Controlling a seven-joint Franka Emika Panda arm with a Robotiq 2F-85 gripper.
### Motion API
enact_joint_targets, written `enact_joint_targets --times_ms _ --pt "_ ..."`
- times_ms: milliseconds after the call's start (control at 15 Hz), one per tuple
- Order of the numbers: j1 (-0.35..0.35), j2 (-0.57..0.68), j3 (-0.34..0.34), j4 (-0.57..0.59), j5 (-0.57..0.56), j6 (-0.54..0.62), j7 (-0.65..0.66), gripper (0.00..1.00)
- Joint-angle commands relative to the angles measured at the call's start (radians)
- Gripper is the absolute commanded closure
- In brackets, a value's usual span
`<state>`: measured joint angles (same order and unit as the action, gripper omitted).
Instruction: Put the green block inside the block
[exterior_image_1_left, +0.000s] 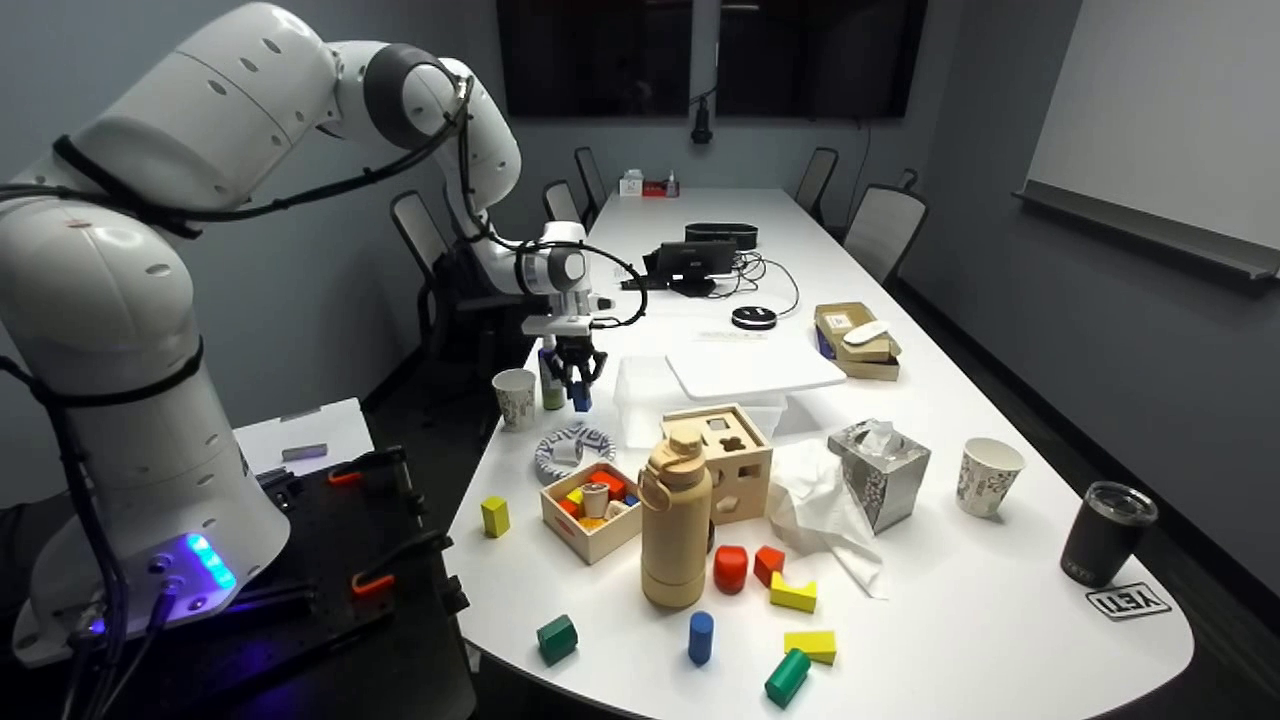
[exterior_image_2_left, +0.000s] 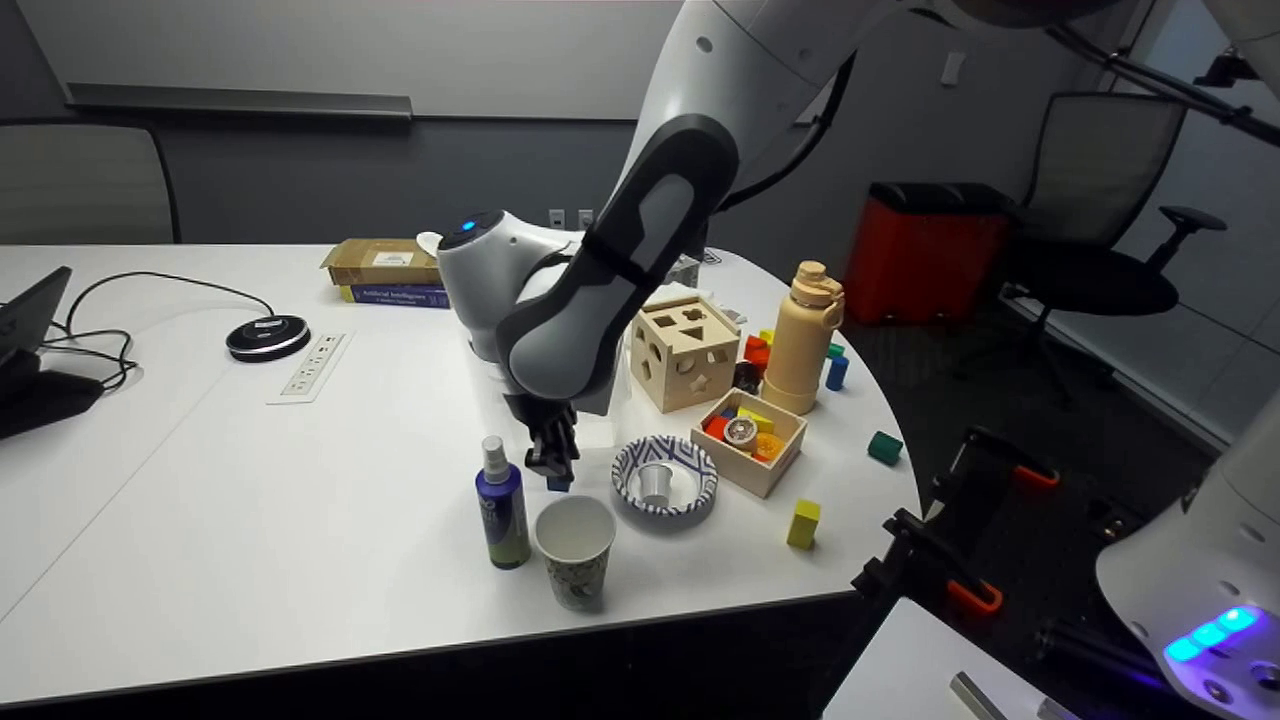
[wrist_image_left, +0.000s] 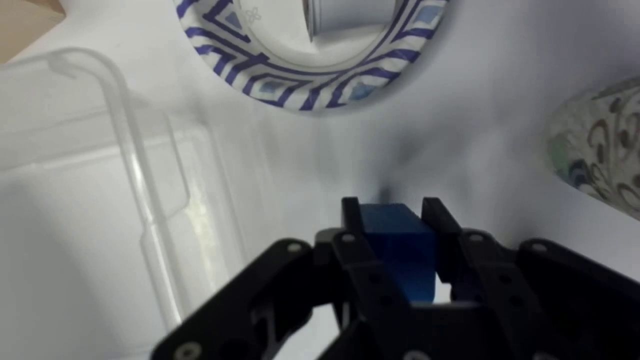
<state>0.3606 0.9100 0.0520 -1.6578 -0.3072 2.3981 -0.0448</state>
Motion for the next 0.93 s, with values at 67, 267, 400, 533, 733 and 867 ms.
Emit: enact_joint_targets --times_ms 67,267,400,533,733,867 --pt "-0.026 -0.149 0.053 -0.026 0.06 -0.162 0.0 0.91" --pt "-0.069 -0.224 0.061 0.009 0.132 -0.266 0.017 0.91" --pt "-0.114 -0.263 0.051 0.043 0.191 -0.313 0.034 0.91" --pt "-0.169 -0.289 0.034 0.087 0.24 -0.359 0.034 0.91" --pt "-0.245 -0.276 0.001 0.168 0.289 -0.397 0.06 0.91" --pt "-0.288 -0.241 -0.023 0.212 0.318 -0.384 0.088 0.91"
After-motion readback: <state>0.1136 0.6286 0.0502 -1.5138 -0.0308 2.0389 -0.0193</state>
